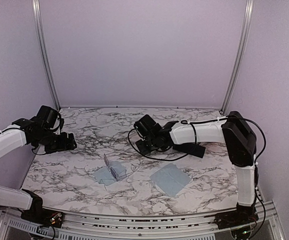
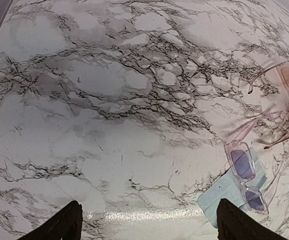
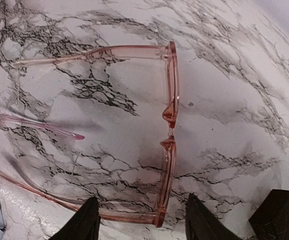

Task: Organize the sunglasses
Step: Put down the sunglasses at the center of the board, then pick up the sunglasses case from the center of the board.

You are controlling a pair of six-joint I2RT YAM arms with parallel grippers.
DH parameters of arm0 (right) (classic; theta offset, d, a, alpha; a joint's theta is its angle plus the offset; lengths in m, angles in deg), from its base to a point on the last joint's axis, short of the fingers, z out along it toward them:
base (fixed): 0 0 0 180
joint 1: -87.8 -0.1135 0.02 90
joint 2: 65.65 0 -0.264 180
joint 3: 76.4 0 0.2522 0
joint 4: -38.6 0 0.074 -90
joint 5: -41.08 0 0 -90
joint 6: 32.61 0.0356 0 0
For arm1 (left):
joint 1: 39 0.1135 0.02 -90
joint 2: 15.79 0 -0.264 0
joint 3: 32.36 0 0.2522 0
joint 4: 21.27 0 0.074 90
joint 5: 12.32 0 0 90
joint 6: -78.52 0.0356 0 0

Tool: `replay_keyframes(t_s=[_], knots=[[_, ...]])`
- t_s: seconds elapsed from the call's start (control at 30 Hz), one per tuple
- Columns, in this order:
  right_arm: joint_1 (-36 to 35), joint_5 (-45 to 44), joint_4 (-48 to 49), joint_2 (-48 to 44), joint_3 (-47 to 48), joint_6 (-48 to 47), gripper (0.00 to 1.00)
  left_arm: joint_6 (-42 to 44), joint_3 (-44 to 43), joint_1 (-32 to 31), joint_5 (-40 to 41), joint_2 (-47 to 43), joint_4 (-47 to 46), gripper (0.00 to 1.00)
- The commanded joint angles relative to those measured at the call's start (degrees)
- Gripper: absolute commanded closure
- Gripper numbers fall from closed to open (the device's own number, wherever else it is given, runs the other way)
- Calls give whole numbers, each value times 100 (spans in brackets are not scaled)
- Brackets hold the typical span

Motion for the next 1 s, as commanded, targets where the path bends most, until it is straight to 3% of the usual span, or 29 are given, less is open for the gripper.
replay_keyframes(t_s=[0.0, 0.23, 0.5, 0.77, 0.97], knots=[[93, 196, 476, -906, -254, -814, 36, 11, 10, -34, -5, -93, -33, 6], [933, 660, 357, -1835, -1042, -1407, 29, -4, 23, -73, -14, -153, -33, 6], [2217, 1308, 74, -2719, -2069, -720, 25, -14, 28, -132, 57, -142, -36, 5], [2929, 1611, 261, -3061, -2950, -403, 5, 2, 28, -137, -2, -147, -37, 5], [3123, 1973, 246, -2791, -2930, -523, 1, 28, 19, -140, -89, -108, -34, 5]])
